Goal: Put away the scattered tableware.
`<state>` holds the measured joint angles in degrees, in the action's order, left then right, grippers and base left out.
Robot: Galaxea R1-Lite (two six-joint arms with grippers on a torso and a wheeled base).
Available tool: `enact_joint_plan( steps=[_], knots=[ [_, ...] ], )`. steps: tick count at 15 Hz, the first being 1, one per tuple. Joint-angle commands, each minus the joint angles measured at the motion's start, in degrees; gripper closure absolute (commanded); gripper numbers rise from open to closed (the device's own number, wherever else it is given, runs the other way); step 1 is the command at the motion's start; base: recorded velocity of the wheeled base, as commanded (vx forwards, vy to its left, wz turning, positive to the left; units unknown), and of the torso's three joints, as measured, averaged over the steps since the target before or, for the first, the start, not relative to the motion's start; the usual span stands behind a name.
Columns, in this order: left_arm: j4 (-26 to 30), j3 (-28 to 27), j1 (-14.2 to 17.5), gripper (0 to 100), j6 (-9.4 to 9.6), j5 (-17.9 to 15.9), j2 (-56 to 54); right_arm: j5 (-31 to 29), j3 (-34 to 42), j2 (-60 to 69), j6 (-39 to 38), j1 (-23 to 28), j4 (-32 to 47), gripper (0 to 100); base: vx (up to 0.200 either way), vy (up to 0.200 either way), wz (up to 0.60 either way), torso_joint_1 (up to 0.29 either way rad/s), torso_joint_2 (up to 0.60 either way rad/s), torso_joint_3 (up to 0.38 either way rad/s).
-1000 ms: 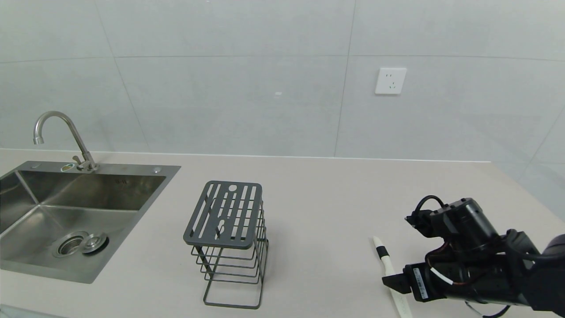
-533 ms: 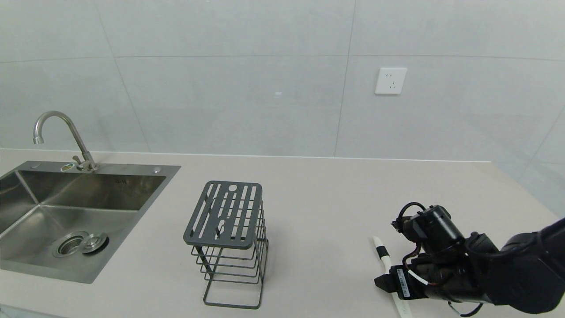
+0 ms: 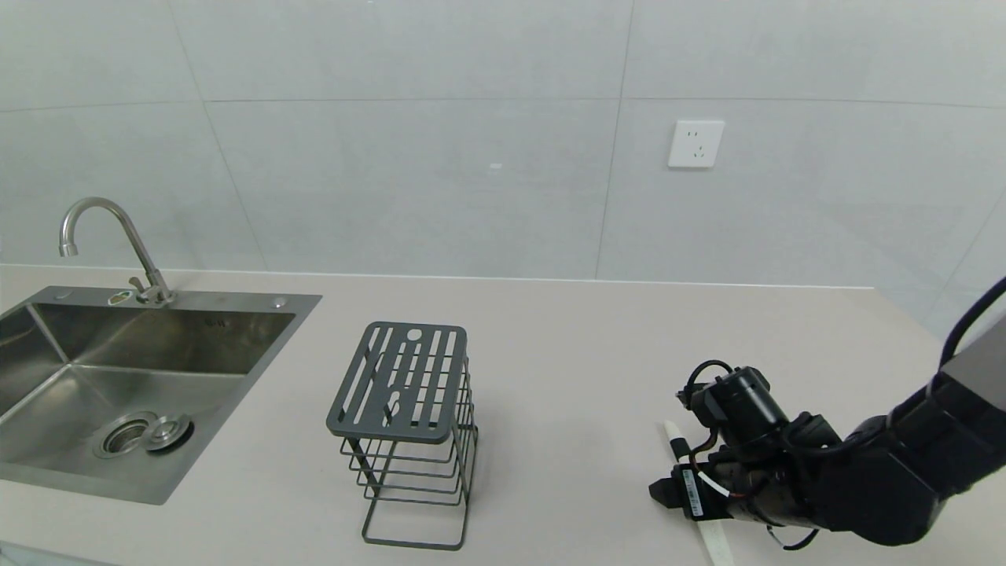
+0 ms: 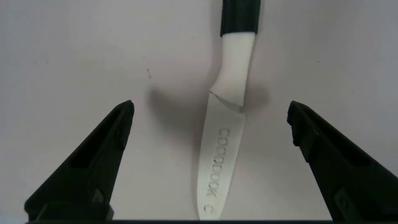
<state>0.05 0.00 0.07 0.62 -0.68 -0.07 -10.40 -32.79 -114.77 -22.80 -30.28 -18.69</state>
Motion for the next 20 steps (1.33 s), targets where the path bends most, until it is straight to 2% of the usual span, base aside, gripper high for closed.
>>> enact_joint_plan(
  steps=[1, 7, 8, 13, 17, 20],
  knots=[
    [0.0, 0.0, 0.0, 0, -0.01, 0.0, 0.1, 0.0, 0.3, -2.1, 0.1, 0.0, -0.8, 0, 0.0, 0.0, 0.0, 0.0, 0.0, 0.0],
    [0.0, 0.0, 0.0, 0, -0.01, 0.0, 0.1, -0.1, 0.9, -1.8, 0.4, -0.1, -0.6, 0, 0.0, 0.0, 0.0, 0.0, 0.0, 0.0],
    [0.0, 0.0, 0.0, 0, -0.01, 0.0, 0.1, -0.1, 1.6, -1.9, 0.5, -0.2, -0.8, 100, 0.0, 0.0, 0.0, 0.0, 0.0, 0.0],
    [0.0, 0.0, 0.0, 0, -0.01, 0.0, 0.1, -0.8, 4.7, -3.4, 0.3, -1.0, -0.8, 100, 0.0, 0.0, 0.0, 0.0, 0.0, 0.0],
    [0.0, 0.0, 0.0, 0, -0.01, 0.0, 0.1, -0.9, 1.0, -1.5, 1.6, -0.6, -5.9, 100, 0.0, 0.0, 0.0, 0.0, 0.0, 0.0],
    [0.0, 0.0, 0.0, 0, -0.01, 0.0, 0.1, -0.9, -0.4, 2.5, 6.4, 0.8, -6.4, 100, 0.0, 0.0, 0.0, 0.0, 0.0, 0.0]
  ],
)
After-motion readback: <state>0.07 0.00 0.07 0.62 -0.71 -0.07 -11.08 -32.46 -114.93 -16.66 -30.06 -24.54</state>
